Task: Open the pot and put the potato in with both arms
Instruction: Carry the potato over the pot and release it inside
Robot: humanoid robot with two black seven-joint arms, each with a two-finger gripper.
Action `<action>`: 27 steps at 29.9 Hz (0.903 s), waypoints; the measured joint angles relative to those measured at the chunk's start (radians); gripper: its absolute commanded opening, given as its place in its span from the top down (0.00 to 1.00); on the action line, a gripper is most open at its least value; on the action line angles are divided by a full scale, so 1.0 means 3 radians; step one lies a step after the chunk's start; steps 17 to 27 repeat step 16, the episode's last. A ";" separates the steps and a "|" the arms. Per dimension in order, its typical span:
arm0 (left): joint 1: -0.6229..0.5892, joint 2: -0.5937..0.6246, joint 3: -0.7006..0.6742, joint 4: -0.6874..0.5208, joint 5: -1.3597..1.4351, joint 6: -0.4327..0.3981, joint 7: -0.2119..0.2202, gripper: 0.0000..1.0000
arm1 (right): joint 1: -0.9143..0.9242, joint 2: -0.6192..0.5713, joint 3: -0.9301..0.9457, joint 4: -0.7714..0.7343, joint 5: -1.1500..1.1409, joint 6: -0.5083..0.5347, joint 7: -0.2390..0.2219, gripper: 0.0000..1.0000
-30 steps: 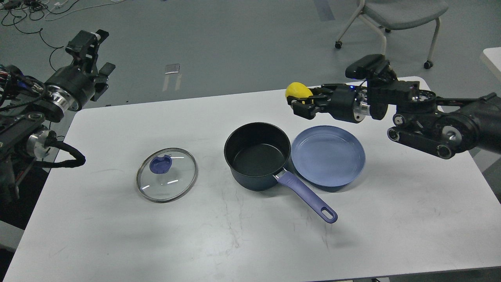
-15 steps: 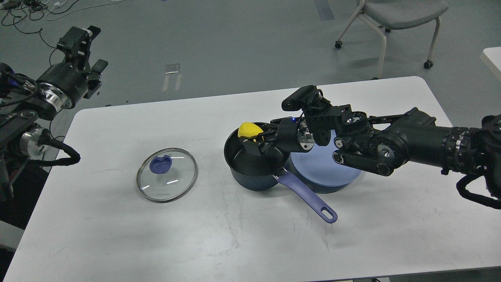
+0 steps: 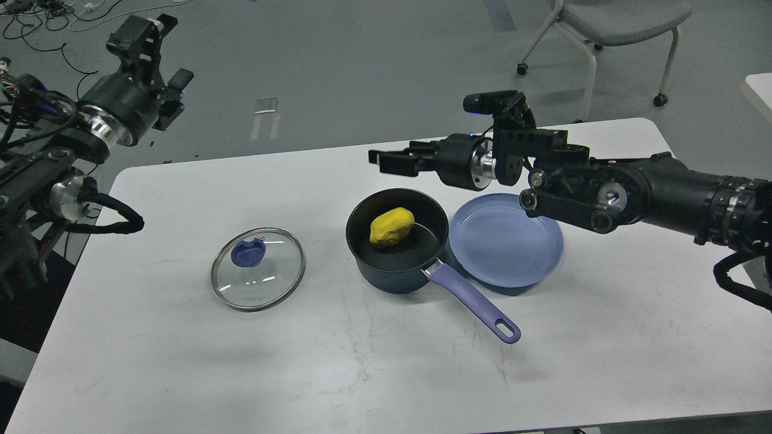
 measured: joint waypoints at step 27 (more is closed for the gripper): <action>0.0724 -0.0745 -0.0952 -0.0032 -0.0710 -0.0787 0.0308 0.02 | -0.0569 -0.0675 0.1196 0.0288 0.3128 0.0594 -0.0201 0.00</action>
